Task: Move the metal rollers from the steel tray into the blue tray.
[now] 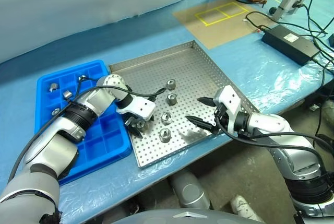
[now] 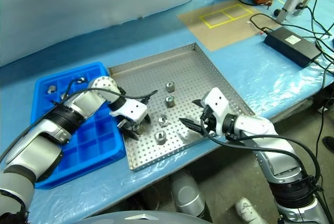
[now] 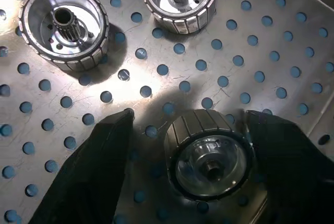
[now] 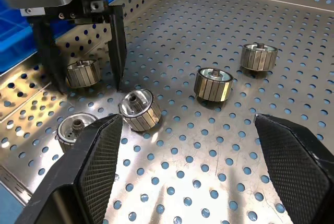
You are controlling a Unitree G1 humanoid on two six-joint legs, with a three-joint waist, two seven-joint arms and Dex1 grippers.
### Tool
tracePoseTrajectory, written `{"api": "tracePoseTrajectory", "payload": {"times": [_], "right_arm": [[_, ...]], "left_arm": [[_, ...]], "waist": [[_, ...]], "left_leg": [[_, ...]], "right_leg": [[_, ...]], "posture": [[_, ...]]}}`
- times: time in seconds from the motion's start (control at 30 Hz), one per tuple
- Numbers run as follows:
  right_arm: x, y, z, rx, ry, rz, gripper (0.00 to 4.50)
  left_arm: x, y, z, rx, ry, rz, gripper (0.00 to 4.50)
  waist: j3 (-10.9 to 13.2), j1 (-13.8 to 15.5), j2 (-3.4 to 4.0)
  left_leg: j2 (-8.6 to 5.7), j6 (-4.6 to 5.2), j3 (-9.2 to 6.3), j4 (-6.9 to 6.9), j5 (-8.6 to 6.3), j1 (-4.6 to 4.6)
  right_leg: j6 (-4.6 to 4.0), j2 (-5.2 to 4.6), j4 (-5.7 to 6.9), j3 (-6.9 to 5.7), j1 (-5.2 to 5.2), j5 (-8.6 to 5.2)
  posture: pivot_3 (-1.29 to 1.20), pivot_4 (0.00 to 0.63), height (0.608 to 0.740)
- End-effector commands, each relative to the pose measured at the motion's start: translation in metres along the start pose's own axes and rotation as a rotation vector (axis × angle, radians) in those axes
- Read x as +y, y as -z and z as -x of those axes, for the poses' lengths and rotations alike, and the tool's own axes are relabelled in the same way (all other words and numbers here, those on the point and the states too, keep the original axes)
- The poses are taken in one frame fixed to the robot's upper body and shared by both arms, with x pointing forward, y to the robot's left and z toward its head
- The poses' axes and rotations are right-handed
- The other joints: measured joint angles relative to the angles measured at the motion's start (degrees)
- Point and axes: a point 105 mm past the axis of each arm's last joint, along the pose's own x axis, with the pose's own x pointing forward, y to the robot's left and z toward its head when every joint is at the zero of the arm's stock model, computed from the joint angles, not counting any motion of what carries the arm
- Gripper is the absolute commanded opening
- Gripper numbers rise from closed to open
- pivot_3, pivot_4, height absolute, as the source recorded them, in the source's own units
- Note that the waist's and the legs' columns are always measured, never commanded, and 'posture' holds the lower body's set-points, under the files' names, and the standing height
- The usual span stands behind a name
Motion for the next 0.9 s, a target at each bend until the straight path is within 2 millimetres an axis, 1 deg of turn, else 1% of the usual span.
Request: {"api": "tracePoseTrajectory", "payload": {"times": [0.03, 0.13, 0.17, 0.2, 0.3, 0.43, 0.53, 0.57, 0.6, 0.67, 0.73, 0.9], "right_arm": [[0.001, -0.013, 0.000, -0.043, -0.016, 0.032, 4.14], [0.000, -0.015, -0.002, -0.047, -0.019, 0.034, 4.14], [-0.001, -0.015, -0.002, -0.048, -0.020, 0.036, 4.14], [-0.001, -0.015, -0.003, -0.049, -0.022, 0.037, 4.14], [0.000, -0.015, -0.005, -0.050, -0.027, 0.038, 4.14], [0.004, -0.015, -0.008, -0.052, -0.048, 0.038, 4.14], [0.004, -0.015, -0.010, -0.052, -0.055, 0.042, 4.14], [0.004, -0.016, -0.010, -0.053, -0.061, 0.044, 4.14], [0.004, -0.017, -0.011, -0.056, -0.067, 0.046, 4.14], [0.003, -0.020, -0.012, -0.061, -0.082, 0.055, 4.14], [0.002, -0.022, -0.014, -0.064, -0.097, 0.063, 4.14], [0.001, -0.030, -0.024, -0.078, -0.151, 0.098, 4.14]], "left_arm": [[-0.007, 0.016, 0.001, 0.049, -0.010, 0.062, 2.88], [-0.012, 0.016, 0.002, 0.045, 0.008, 0.052, 2.88], [-0.012, 0.016, 0.003, 0.044, 0.004, 0.050, 2.63], [-0.011, 0.016, 0.003, 0.045, -0.007, 0.049, 2.56], [-0.006, 0.014, 0.003, 0.031, -0.046, 0.053, 2.56], [-0.001, 0.001, 0.004, -0.046, -0.085, 0.053, 2.56], [0.004, -0.003, 0.003, -0.071, -0.148, 0.064, 2.02], [0.006, -0.005, 0.002, -0.081, -0.171, 0.073, 1.91], [0.006, -0.007, 0.003, -0.092, -0.190, 0.067, 1.91], [0.012, -0.018, 0.006, -0.135, -0.270, 0.049, 1.91], [0.018, -0.032, 0.015, -0.212, -0.352, 0.074, 1.91], [0.017, -0.044, 0.044, -0.269, -0.523, 0.112, 1.91]], "waist": [[-0.05, -0.36, 0.04], [-0.09, -0.65, 0.07], [-0.09, -0.68, 0.07], [-0.09, -0.70, 0.07], [-0.11, -0.69, 0.10], [-0.13, -0.54, 0.15], [-0.14, -0.48, 0.15], [-0.14, -0.44, 0.16], [-0.14, -0.41, 0.16], [-0.14, -0.39, 0.16], [-0.12, -0.28, 0.14], [-0.11, -0.02, 0.12]], "left_leg": [[-0.02, 0.00, 0.00, 0.02, 0.00, 0.02], [-0.06, 0.03, -0.03, 0.02, -0.02, 0.09], [-0.06, 0.04, -0.06, 0.02, -0.02, 0.10], [-0.06, 0.04, -0.08, 0.02, -0.02, 0.10], [-0.05, 0.04, -0.19, 0.02, -0.03, 0.10], [-0.06, 0.04, -0.41, 0.01, -0.03, 0.09], [-0.08, 0.04, -0.54, 0.01, -0.03, 0.04], [-0.11, 0.04, -0.57, 0.01, -0.04, 0.04], [-0.15, 0.06, -0.61, 0.01, -0.05, 0.04], [-0.26, 0.08, -0.69, 0.01, -0.06, 0.02], [-0.29, 0.10, -0.74, 0.01, -0.07, -0.06], [-0.31, 0.10, -0.89, 0.01, -0.06, -0.15]], "right_leg": [[0.00, -0.02, 0.00, -0.01, 0.05, 0.00], [0.00, -0.07, -0.02, -0.03, 0.18, 0.00], [0.00, -0.08, -0.03, -0.07, 0.23, 0.00], [0.00, -0.08, -0.03, -0.09, 0.24, 0.00], [0.00, -0.10, -0.04, -0.26, 0.33, 0.00], [0.00, -0.12, -0.04, -0.54, 0.48, 0.00], [-0.01, -0.13, -0.07, -0.63, 0.53, 0.00], [-0.01, -0.16, -0.07, -0.66, 0.56, 0.01], [-0.01, -0.20, -0.07, -0.69, 0.59, 0.01], [-0.02, -0.29, -0.07, -0.75, 0.61, 0.01], [-0.02, -0.31, -0.10, -0.78, 0.61, 0.01], [-0.05, -0.35, -0.09, -0.92, 0.57, 0.03]], "posture": [[-0.95, 0.150, 0.740], [-0.95, 0.150, 0.740], [-0.94, 0.150, 0.740], [-0.94, 0.150, 0.740], [-0.93, 0.150, 0.740], [-0.92, 0.150, 0.740], [-0.90, 0.150, 0.740], [-0.90, 0.150, 0.740], [-0.89, 0.150, 0.740], [-0.86, 0.150, 0.740], [-0.84, 0.150, 0.740], [-0.77, 0.150, 0.740]]}}
